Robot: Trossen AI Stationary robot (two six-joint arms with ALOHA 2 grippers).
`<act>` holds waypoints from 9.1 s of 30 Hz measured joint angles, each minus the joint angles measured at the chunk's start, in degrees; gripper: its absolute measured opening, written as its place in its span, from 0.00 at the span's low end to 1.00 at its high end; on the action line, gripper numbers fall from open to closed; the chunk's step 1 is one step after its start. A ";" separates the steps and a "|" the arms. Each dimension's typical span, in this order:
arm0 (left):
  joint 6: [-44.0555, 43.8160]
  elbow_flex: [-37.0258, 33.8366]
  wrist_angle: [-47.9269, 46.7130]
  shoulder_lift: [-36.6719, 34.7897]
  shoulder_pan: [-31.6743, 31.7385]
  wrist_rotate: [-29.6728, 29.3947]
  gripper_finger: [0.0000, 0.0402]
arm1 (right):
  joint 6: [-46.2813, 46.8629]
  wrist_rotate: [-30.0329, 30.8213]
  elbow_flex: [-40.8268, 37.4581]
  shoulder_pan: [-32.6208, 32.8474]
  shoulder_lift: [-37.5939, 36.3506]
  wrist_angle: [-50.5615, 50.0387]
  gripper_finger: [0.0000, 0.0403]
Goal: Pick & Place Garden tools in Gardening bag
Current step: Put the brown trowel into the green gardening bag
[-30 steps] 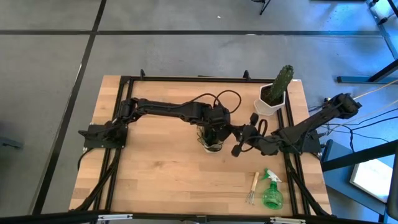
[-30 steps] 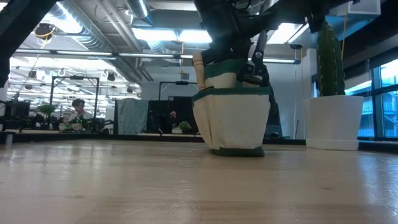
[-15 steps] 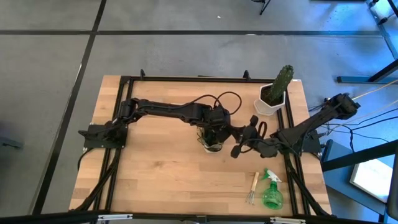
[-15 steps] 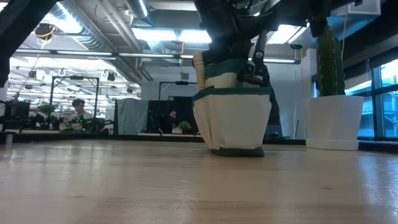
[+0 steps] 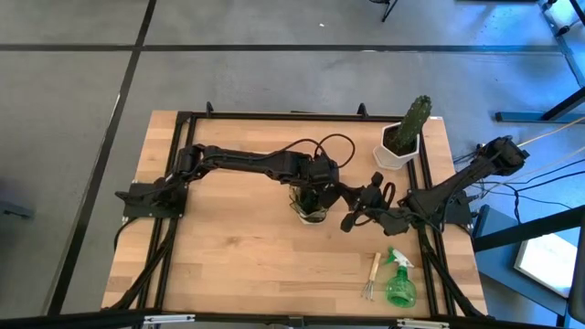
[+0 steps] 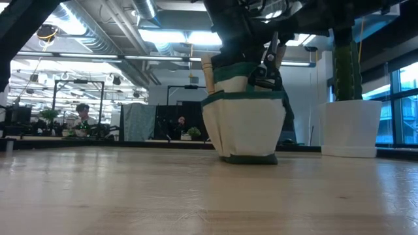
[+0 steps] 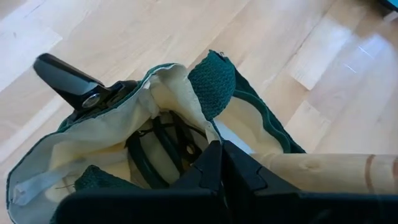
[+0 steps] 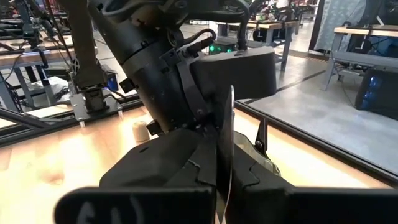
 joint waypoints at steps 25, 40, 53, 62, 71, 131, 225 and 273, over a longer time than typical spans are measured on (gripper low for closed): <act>-0.24 0.24 1.01 -0.42 0.09 0.49 0.00 | 3.66 9.78 -0.20 3.07 0.56 2.12 0.00; 2.54 0.11 -2.03 -0.61 -0.27 1.76 0.00 | -23.03 2.58 -0.35 1.68 6.34 20.68 0.00; 3.47 -0.11 -4.96 -0.50 -0.57 2.81 0.00 | -22.12 -6.98 -0.34 1.65 6.25 17.89 0.00; 3.34 -0.11 -4.91 -0.26 -0.61 2.59 0.00 | -17.50 -8.14 -2.17 1.80 6.19 18.26 0.00; 3.57 -0.11 -4.58 -0.17 -0.63 1.80 0.00 | -16.14 -8.31 -2.98 2.26 6.19 18.67 0.00; 5.36 0.56 7.78 -5.07 -0.79 11.35 0.08 | -22.27 0.84 -2.82 17.89 6.58 18.15 0.00; 13.19 -7.13 9.70 -5.33 -12.26 -0.26 0.01 | -7.66 -1.28 -2.63 19.56 -9.65 -9.01 0.00; 13.85 -7.26 8.83 -2.86 -11.32 6.53 0.00 | -15.91 1.92 -2.69 15.79 -3.15 1.58 0.00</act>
